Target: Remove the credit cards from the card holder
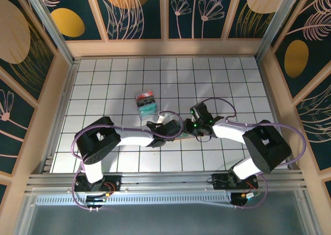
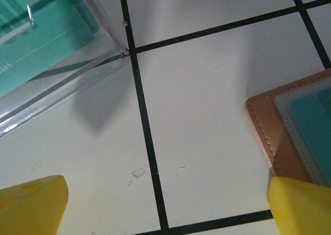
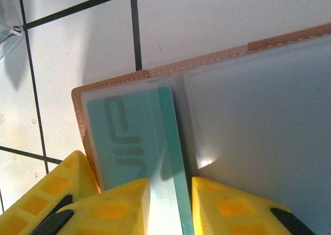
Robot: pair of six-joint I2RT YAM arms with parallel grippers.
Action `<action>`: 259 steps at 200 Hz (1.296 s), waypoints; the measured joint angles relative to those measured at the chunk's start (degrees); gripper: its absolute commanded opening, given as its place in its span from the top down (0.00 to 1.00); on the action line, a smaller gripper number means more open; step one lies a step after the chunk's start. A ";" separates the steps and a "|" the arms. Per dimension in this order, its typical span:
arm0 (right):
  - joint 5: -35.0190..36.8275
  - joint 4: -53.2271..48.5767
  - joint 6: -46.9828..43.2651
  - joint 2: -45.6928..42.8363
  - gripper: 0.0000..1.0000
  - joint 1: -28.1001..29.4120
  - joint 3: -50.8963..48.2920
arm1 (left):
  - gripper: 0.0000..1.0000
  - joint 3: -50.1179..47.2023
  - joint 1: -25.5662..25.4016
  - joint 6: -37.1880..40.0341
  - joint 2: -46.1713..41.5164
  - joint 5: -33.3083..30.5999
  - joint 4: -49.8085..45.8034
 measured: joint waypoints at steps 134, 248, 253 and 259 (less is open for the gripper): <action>-8.79 7.04 0.66 -2.14 0.77 -3.93 -4.22 | 0.01 0.76 0.00 0.00 0.59 -0.20 -0.70; -13.94 14.58 2.47 -4.68 0.82 -5.86 -7.87 | 0.01 1.09 0.00 0.00 0.72 -0.24 -1.16; -14.34 15.08 2.62 -4.68 0.82 -5.97 -8.09 | 0.01 1.11 0.00 0.00 0.72 -0.26 -1.18; -14.71 15.54 2.89 -4.68 0.82 -6.03 -8.24 | 0.01 1.16 0.00 0.00 0.74 -0.26 -1.27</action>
